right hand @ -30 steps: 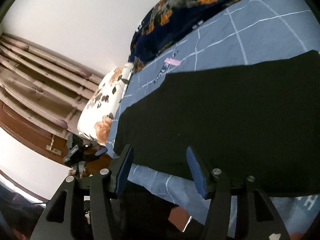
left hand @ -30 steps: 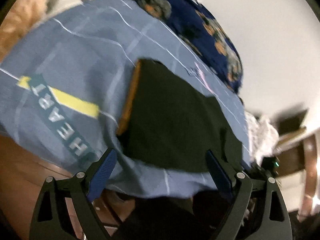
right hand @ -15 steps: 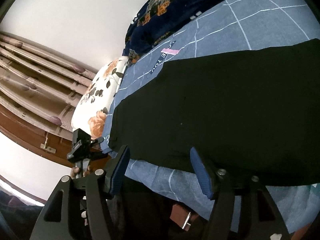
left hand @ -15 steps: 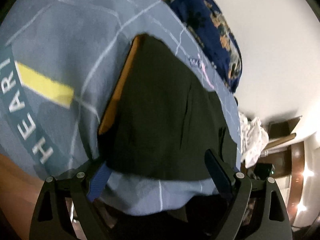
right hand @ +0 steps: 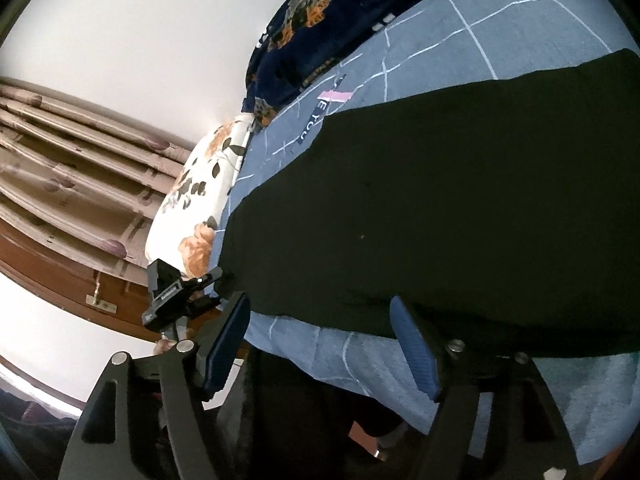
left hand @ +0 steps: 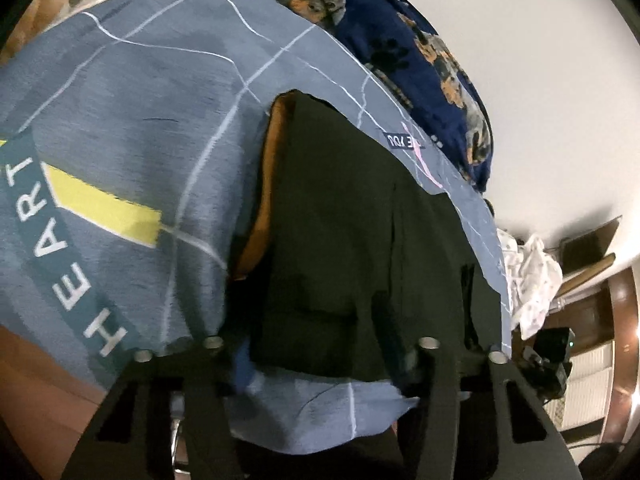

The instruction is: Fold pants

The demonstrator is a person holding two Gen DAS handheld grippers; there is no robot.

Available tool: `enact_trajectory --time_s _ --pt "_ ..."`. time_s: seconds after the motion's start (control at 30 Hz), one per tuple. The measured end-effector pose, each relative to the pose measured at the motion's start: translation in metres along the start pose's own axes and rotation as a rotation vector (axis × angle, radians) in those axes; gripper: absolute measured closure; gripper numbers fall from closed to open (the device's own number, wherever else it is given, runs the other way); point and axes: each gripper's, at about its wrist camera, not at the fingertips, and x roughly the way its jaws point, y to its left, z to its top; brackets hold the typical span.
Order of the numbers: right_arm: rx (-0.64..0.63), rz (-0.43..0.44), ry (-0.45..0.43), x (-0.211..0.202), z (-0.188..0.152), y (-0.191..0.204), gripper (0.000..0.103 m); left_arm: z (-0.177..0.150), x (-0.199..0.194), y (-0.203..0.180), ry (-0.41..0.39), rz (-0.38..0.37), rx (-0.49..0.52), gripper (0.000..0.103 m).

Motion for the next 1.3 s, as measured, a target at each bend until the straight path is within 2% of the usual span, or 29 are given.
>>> enact_trajectory --time_s 0.17,0.27,0.4,0.5,0.57,0.63,0.67,0.73,0.77,0.83,0.97,1.07,1.17,1.2,1.23,1.3 --pt "0.029 0.001 -0.001 0.002 0.000 -0.007 0.028 0.004 -0.018 -0.005 -0.059 -0.110 0.001 0.056" --pt "0.030 0.001 -0.005 0.003 0.000 -0.008 0.025 0.007 -0.008 -0.006 -0.030 -0.077 0.021 0.056" --pt "0.038 -0.003 -0.004 0.004 -0.004 -0.011 0.022 0.011 0.007 -0.002 0.009 -0.054 -0.005 0.055" --pt "0.043 -0.002 -0.006 0.003 -0.005 -0.012 0.020 0.011 0.015 0.004 0.029 -0.070 -0.044 0.043" --pt "0.042 -0.002 -0.003 0.004 -0.005 -0.010 0.020 0.012 0.017 0.001 0.020 -0.074 -0.039 0.042" --pt "0.036 -0.003 -0.003 0.004 -0.004 -0.009 0.020 0.012 0.017 -0.003 0.024 -0.045 -0.009 0.042" --pt "0.034 -0.004 -0.005 0.003 -0.004 -0.009 0.020 0.012 0.018 -0.008 0.026 -0.015 0.011 0.043" --pt "0.038 -0.005 -0.011 0.002 -0.003 -0.009 0.020 0.012 0.016 -0.019 0.022 0.050 0.048 0.057" --pt "0.042 -0.004 -0.019 0.000 -0.002 -0.010 0.020 0.012 0.013 -0.023 0.015 0.060 0.054 0.063" --pt "0.061 0.003 -0.047 -0.006 0.000 -0.015 0.020 0.016 0.000 -0.040 -0.016 0.064 0.080 0.067" --pt "0.136 0.051 -0.098 -0.020 0.008 -0.031 0.019 0.021 -0.026 -0.096 -0.072 -0.025 0.173 0.070" --pt "0.168 0.089 -0.120 -0.028 0.015 -0.037 0.019 0.022 -0.036 -0.154 -0.091 -0.116 0.275 0.071" --pt "0.175 0.122 -0.135 -0.032 0.025 -0.036 0.019 0.019 -0.034 -0.203 -0.084 -0.194 0.350 0.073" --pt "0.177 0.139 -0.139 -0.033 0.029 -0.036 0.019 0.017 -0.031 -0.220 -0.075 -0.227 0.374 0.076" --pt "0.180 0.155 -0.141 -0.034 0.031 -0.035 0.019 0.014 -0.026 -0.238 -0.057 -0.274 0.397 0.086" --pt "0.191 0.192 -0.146 -0.035 0.035 -0.034 0.019 0.007 -0.017 -0.269 -0.030 -0.321 0.450 0.086"
